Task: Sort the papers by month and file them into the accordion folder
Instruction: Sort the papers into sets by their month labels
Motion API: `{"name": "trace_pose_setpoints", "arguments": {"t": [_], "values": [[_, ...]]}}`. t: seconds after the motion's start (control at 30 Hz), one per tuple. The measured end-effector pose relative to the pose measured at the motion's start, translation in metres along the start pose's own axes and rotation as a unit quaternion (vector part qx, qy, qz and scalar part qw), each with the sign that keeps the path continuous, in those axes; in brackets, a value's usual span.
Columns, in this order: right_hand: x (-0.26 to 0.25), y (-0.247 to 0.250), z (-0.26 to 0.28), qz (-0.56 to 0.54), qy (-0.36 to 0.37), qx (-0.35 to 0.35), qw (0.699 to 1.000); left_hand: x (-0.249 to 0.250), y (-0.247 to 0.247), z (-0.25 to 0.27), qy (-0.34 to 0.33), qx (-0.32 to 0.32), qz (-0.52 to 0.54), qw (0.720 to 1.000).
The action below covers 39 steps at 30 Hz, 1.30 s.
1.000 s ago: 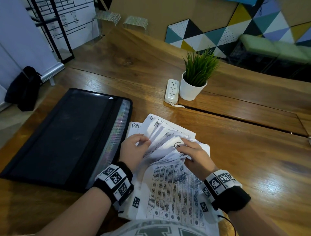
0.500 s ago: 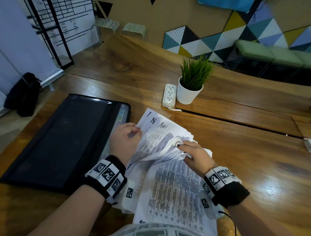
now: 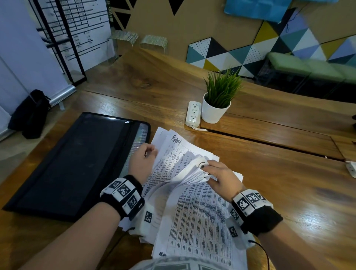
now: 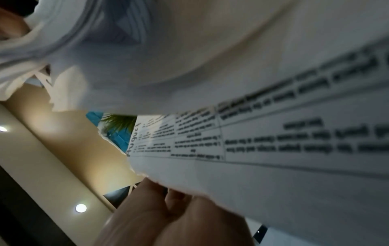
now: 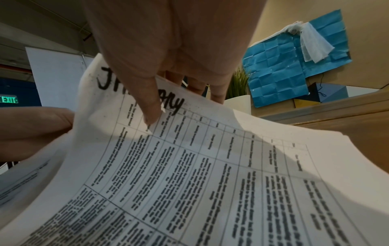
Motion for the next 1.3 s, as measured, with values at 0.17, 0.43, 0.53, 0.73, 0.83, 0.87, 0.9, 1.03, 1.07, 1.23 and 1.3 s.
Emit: {"name": "trace_pose_setpoints", "arguments": {"t": [0.17,0.43,0.53,0.73,0.83,0.87,0.9,1.03,1.07,1.23,1.3], "values": [[0.004,-0.006,-0.002,-0.012,0.018,0.007,1.000,0.003,-0.002,0.003,0.001,-0.052,-0.023,0.998],[0.009,-0.009,-0.003,-0.016,0.030,0.011,0.999,0.007,-0.005,0.012,-0.046,-0.070,-0.108,0.991],[0.008,-0.008,-0.003,-0.016,0.030,0.013,0.999,0.003,-0.008,0.012,-0.066,-0.060,-0.123,0.988],[0.011,-0.008,-0.004,-0.019,0.026,0.007,0.999,-0.018,-0.017,0.006,0.003,-0.075,-0.096,0.993],[0.012,-0.008,-0.006,-0.019,0.022,0.004,1.000,-0.011,-0.001,-0.002,-0.030,-0.024,-0.130,0.991],[0.012,-0.008,-0.007,-0.022,0.021,0.005,1.000,-0.005,0.007,-0.006,-0.045,-0.007,-0.138,0.989],[0.013,-0.008,-0.007,-0.023,0.018,0.004,1.000,0.003,0.018,-0.008,-0.057,0.004,-0.139,0.989],[0.015,-0.013,-0.013,-0.016,0.013,-0.008,1.000,0.031,0.059,-0.017,-0.078,0.022,-0.140,0.987],[0.017,-0.013,-0.015,-0.018,0.015,0.000,1.000,0.035,0.071,-0.022,-0.080,0.037,-0.139,0.986],[0.020,0.002,-0.008,-0.034,0.033,0.045,0.998,0.033,0.152,-0.047,-0.061,0.185,-0.119,0.974],[0.020,0.013,0.003,-0.030,0.033,0.034,0.998,0.022,0.182,-0.053,-0.043,0.219,-0.110,0.969]]}}
Point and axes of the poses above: each hand's wrist, its own z-axis away from the middle knuckle, its own y-axis out of the back of the hand, x = y × z, the point moved 8 cm from there along -z, towards the middle knuckle, and after that the axes turned 15 degrees about -z, right-handed, at the moved point
